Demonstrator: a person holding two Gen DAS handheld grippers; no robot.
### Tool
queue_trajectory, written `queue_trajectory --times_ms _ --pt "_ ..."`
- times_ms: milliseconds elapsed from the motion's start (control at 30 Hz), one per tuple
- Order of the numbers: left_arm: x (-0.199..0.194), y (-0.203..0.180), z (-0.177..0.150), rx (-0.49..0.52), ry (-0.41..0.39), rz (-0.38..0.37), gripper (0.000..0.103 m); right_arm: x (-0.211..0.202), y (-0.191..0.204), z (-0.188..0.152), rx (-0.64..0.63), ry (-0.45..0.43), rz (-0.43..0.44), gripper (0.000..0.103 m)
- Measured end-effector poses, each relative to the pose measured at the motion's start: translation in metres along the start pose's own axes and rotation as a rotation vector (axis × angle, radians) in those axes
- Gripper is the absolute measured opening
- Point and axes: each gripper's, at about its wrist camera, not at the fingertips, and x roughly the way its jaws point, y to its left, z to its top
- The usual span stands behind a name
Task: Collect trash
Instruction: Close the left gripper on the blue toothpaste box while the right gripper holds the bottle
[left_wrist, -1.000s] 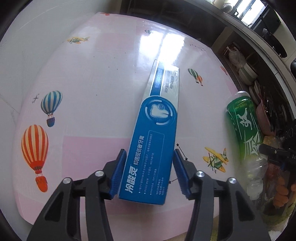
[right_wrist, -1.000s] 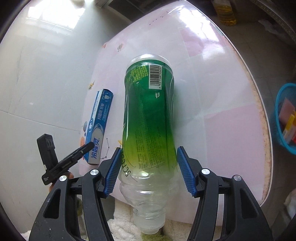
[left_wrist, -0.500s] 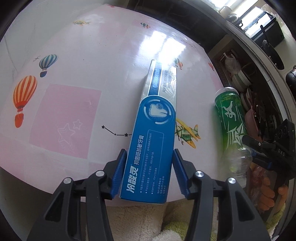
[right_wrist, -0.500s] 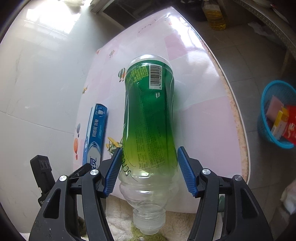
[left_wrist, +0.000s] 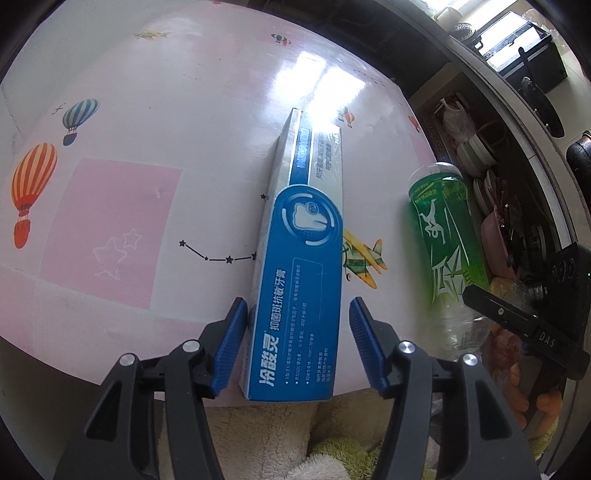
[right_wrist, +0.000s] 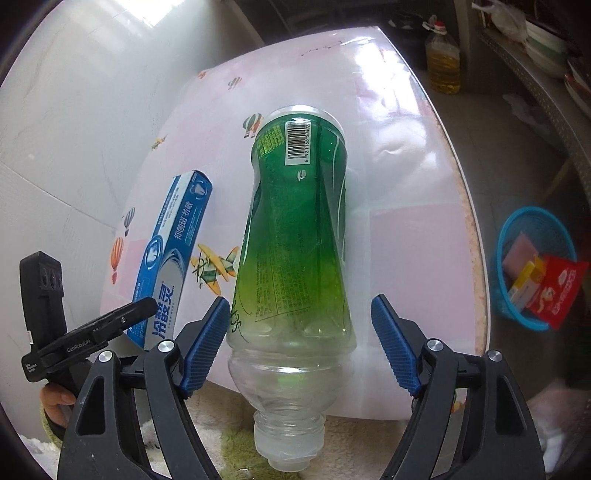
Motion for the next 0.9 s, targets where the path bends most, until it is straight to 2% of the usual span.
queue_trajectory --times_ms 133,433,900 --pt "0.002 -0.003 -0.001 0.010 0.013 -0.005 0.057 -0.004 -0.009 -0.010 -0.007 0.006 0.001 0.067" --pt "0.007 -0.006 -0.002 0.030 0.032 -0.013 0.061 -0.018 -0.024 -0.015 0.020 -0.009 0.002 0.067" --pt "0.008 -0.007 0.017 0.065 0.000 0.029 0.064 -0.026 -0.035 -0.018 0.044 -0.012 0.003 0.066"
